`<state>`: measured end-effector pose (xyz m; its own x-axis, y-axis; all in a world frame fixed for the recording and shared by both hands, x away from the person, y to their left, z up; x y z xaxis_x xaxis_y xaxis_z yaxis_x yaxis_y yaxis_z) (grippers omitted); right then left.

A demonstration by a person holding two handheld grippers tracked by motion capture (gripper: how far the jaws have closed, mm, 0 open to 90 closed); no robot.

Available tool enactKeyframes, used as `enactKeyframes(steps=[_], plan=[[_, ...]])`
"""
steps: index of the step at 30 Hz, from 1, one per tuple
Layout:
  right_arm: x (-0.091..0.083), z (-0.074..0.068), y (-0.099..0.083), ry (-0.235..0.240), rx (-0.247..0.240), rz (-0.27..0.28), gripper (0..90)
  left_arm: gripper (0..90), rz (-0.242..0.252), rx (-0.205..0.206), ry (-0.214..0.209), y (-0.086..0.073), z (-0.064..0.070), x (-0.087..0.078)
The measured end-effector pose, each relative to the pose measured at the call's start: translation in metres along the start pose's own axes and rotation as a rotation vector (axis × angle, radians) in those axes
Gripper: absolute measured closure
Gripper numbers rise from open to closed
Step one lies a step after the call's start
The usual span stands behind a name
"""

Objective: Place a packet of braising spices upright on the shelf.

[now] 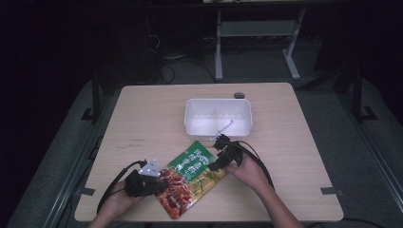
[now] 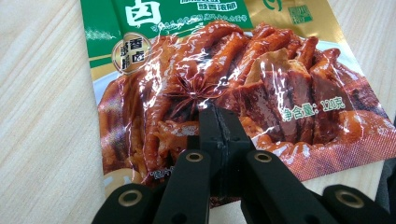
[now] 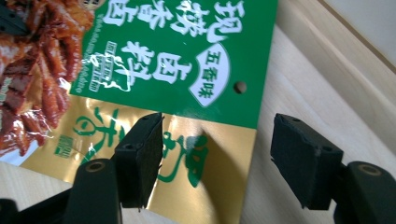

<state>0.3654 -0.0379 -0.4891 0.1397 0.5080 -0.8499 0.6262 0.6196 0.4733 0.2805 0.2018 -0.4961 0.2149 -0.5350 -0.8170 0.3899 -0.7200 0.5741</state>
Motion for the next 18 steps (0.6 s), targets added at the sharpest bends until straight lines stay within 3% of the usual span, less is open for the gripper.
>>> enactKeyframes(steps=[10,18], plan=[[0.0030,0.0072,-0.0081,0.033,0.050,-0.019,42.7,90.0,-0.004,0.004,-0.001,-0.0003,-0.0002,0.0002],[0.0056,0.0017,-0.0084,0.073,0.045,-0.026,47.4,90.0,-0.004,0.003,-0.001,-0.0005,-0.0001,0.0004]])
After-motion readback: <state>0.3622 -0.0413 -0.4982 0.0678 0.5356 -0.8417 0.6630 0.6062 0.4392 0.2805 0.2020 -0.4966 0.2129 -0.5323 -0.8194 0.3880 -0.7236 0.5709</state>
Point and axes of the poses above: each handheld gripper's, and its own axes: x roughly forward along the jaws, y roughly out of its top, z roughly to its right, the point moved 6 cm from there along x, roughly forward along the jaws, and after that the axes turned 2 degrees about z, right-handed, at the moved point
